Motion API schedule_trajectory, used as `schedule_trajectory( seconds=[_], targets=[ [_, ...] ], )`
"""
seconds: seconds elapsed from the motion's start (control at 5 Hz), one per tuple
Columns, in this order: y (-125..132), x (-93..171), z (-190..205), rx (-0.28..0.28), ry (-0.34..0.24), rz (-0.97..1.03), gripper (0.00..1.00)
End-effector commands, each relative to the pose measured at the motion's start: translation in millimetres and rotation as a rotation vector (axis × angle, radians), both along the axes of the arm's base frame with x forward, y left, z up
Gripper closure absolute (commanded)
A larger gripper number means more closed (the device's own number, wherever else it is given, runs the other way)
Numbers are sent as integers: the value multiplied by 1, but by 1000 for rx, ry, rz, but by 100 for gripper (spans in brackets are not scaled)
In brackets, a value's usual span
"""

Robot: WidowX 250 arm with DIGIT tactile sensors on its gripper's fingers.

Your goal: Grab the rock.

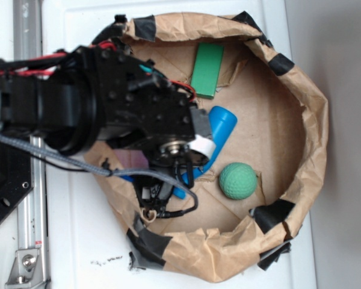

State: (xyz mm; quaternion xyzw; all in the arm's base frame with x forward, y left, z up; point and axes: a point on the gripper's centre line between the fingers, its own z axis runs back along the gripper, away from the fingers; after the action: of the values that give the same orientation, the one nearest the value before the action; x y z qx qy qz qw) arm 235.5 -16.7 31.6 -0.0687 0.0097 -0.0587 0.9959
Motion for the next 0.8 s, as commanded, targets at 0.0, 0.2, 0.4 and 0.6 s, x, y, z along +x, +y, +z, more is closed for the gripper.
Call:
schedule_trajectory(
  seconds=[0.0,0.2,0.4,0.6],
  targets=[
    [10,30,116,-15,-269,37,100],
    [12,28,165,41,-276,79,100],
    [13,27,162,48,-255,86,100],
    [21,16,150,12,-233,101,34]
  ],
)
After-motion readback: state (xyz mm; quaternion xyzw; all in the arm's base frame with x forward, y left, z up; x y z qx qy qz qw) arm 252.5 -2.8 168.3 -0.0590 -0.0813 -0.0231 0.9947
